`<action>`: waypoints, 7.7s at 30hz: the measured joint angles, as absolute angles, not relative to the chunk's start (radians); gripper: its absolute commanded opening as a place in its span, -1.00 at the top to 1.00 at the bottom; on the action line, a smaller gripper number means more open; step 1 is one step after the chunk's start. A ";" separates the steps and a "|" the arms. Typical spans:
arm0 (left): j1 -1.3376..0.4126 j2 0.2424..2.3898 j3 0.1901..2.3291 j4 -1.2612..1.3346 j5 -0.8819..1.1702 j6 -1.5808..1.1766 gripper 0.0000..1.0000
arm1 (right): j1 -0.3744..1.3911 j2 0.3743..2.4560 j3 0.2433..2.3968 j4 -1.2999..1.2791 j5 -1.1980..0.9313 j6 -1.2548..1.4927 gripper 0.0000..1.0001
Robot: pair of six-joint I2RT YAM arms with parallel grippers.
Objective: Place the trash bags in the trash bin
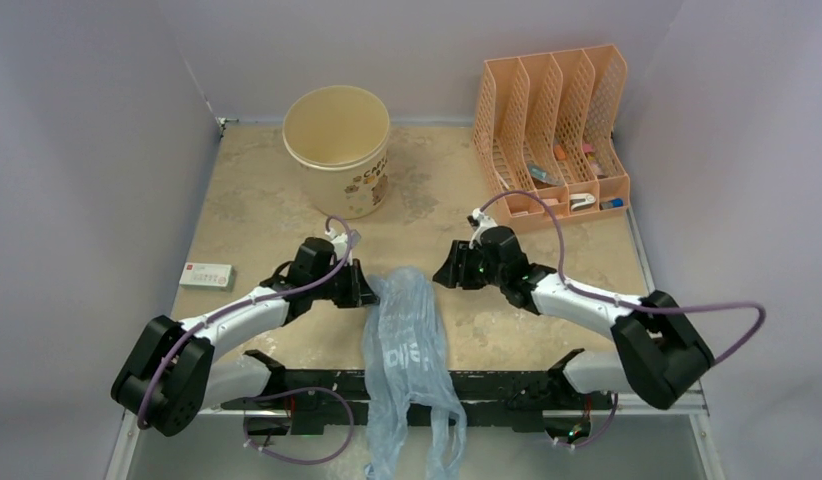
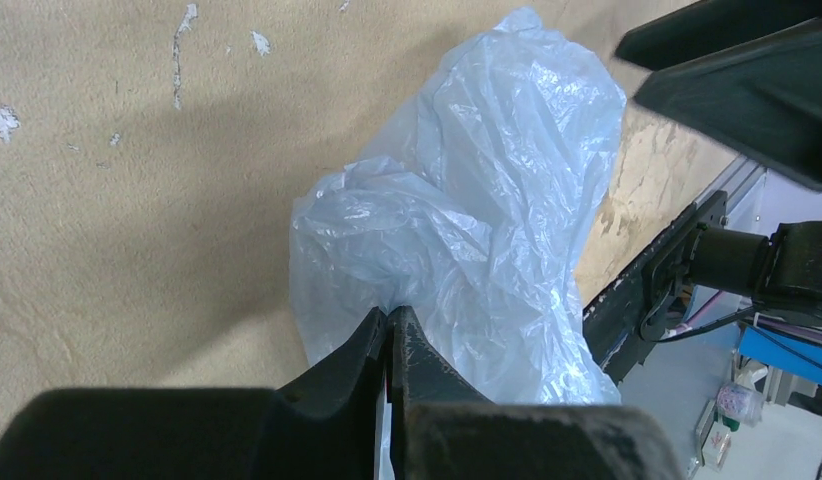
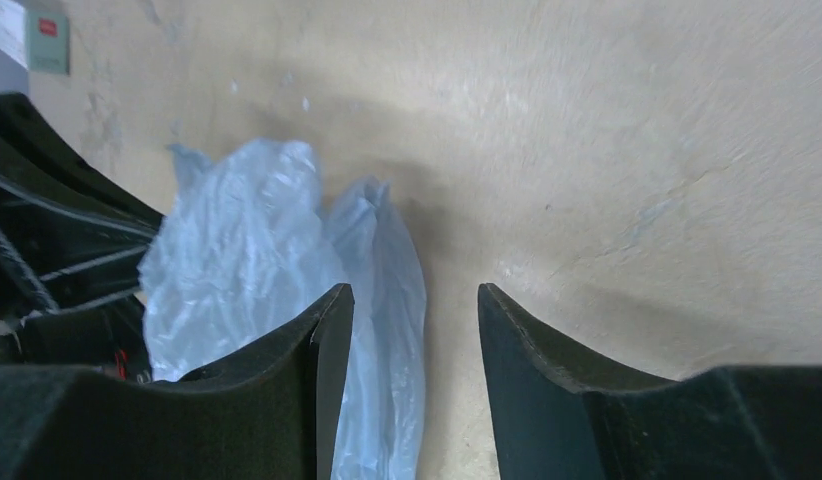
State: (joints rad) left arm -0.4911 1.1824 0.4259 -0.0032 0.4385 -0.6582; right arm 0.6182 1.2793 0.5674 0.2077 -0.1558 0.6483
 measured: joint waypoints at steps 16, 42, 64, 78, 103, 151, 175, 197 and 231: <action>-0.491 1.185 0.392 0.022 0.461 -0.662 1.00 | 0.628 1.538 0.492 0.565 -0.508 0.734 0.17; -0.491 1.006 0.368 -0.027 0.325 -0.731 1.00 | 0.626 1.297 0.557 0.347 -0.162 0.736 1.00; -0.452 1.003 0.447 -0.215 0.212 -0.717 1.00 | 0.464 1.292 0.619 0.121 0.075 0.638 0.23; -0.444 1.132 0.471 -0.165 0.319 -0.651 1.00 | 0.464 1.364 0.636 0.278 -0.152 0.624 -0.07; -0.398 1.057 0.527 -0.312 0.130 -0.680 0.96 | 0.393 1.411 0.770 0.160 -0.012 0.610 0.89; -0.494 0.933 0.229 -0.005 0.525 -0.908 0.04 | 0.910 1.511 0.765 0.095 0.018 0.498 0.73; -0.494 1.058 0.171 0.297 0.511 -1.041 0.85 | 0.911 1.464 0.792 0.295 -0.124 0.854 1.00; -0.479 1.047 0.324 0.035 0.425 -0.843 0.96 | 0.641 1.185 0.705 0.089 -0.105 0.702 -0.17; -0.458 0.855 0.345 -0.204 0.439 -0.828 -0.04 | 0.908 0.925 0.572 -0.040 -0.097 0.805 -0.35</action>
State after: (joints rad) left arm -0.4583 0.8547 0.3454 -0.2043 0.4385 -0.8276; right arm 0.9077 0.9253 0.5724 -0.0402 -0.0975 0.8047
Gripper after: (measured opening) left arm 0.519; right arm 0.678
